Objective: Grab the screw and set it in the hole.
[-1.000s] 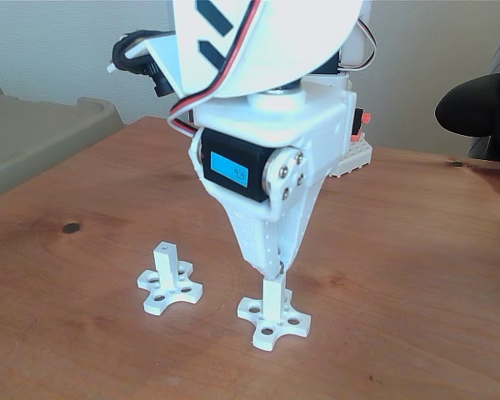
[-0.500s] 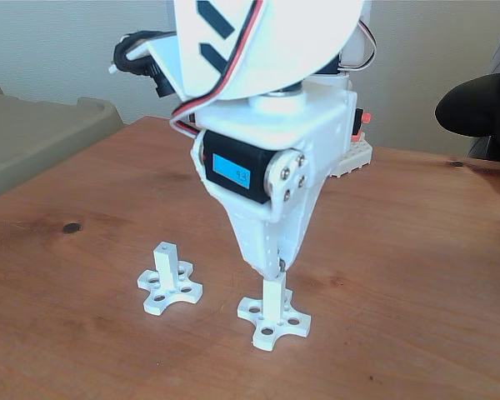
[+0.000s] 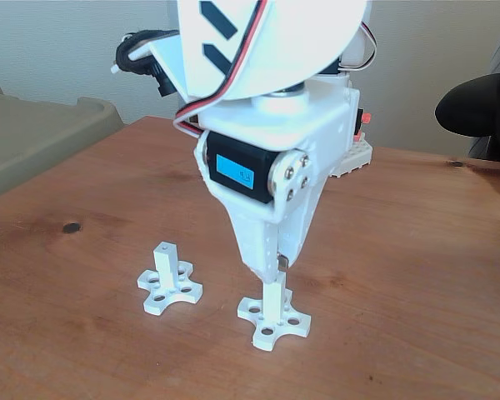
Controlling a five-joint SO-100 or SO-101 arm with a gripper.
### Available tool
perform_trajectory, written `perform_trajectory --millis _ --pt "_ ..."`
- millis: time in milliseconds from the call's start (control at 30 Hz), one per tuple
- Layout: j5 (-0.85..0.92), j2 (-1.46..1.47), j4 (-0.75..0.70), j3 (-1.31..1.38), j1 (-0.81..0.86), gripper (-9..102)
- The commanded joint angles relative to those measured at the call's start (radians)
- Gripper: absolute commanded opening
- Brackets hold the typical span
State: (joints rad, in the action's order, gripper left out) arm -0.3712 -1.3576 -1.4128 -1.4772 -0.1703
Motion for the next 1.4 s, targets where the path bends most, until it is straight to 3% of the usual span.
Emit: perform_trajectory --millis 0,500,867,1367 --pt "0.000 -0.081 -0.014 0.040 0.008 7" --pt "0.000 -0.091 -0.040 0.046 0.008 15" --pt "-0.009 -0.129 -0.104 0.063 -0.002 27" --pt "-0.005 -0.327 -0.115 -0.044 0.006 34"
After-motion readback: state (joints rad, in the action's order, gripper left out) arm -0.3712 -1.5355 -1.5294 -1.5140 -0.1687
